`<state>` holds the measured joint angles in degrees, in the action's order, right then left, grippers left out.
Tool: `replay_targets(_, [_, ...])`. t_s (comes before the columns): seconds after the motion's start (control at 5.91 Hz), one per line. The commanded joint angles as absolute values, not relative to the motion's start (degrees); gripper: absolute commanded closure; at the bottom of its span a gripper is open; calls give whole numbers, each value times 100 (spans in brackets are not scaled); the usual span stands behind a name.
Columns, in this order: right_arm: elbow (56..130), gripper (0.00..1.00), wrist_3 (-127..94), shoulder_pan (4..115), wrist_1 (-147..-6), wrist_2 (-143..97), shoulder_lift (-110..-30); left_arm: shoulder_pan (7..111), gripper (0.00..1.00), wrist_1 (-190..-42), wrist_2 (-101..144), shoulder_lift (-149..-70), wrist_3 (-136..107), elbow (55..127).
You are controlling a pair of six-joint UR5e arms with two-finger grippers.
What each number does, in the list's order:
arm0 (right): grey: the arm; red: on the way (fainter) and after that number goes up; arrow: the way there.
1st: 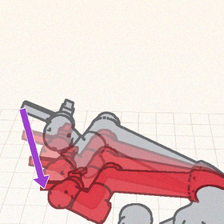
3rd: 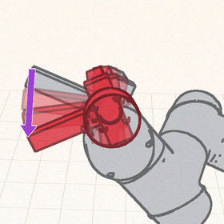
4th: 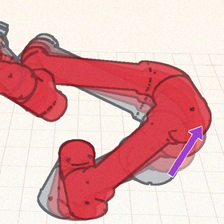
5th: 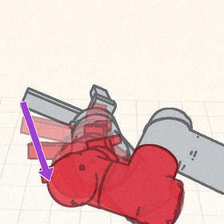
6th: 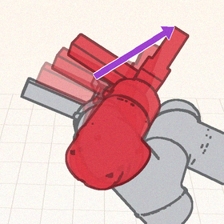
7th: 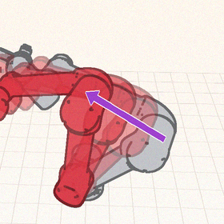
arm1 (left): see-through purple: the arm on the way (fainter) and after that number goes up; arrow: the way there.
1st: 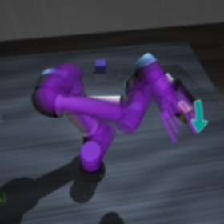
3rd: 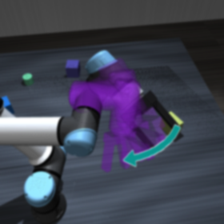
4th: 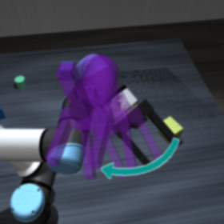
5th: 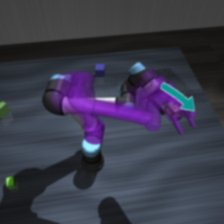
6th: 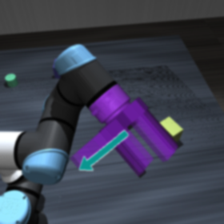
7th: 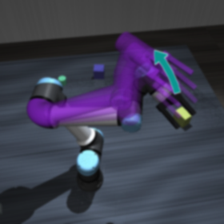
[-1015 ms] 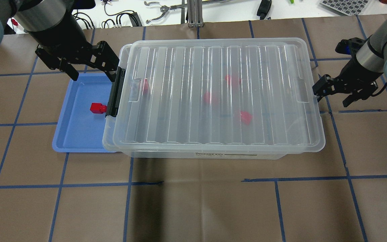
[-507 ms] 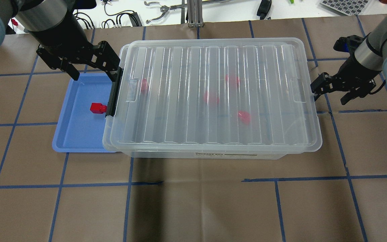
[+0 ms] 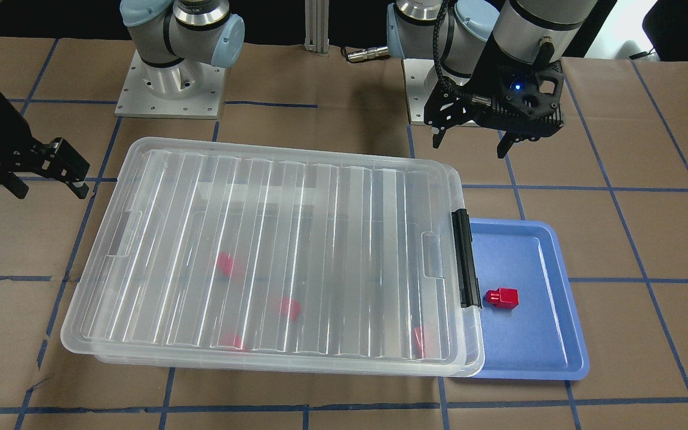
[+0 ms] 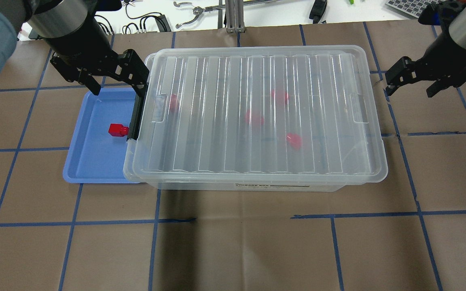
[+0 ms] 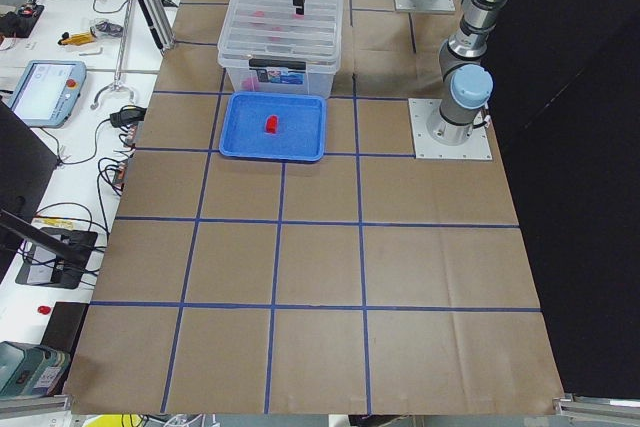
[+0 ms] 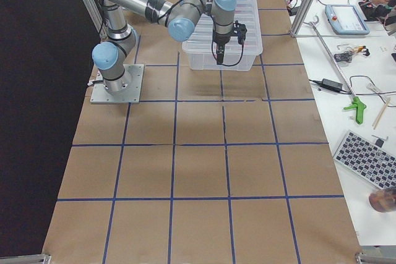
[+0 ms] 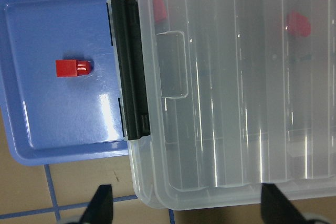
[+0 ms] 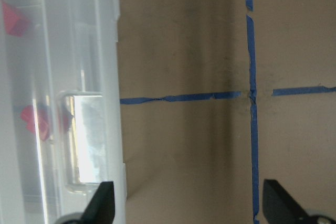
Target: Place red block in blue tray from box
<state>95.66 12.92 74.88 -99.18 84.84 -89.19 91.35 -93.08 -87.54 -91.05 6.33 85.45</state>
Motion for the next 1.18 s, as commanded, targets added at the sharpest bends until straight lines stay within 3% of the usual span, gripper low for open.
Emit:
replay_targets(0.0, [8601,0,87,8467,-9136,8473,-8852,9106,2,-9299,-8745,-9123,633,8525])
replay_targets(0.34, [8131,0,-1076,9348,-8860,8499,-8711,9071,2,-9299,-8754,-9158,624,8508])
replay_targets(1.01, [8183,0,-949,9307,-8684,9000,-8719,9202,2,-9255,-8745,-9185,624,8517])
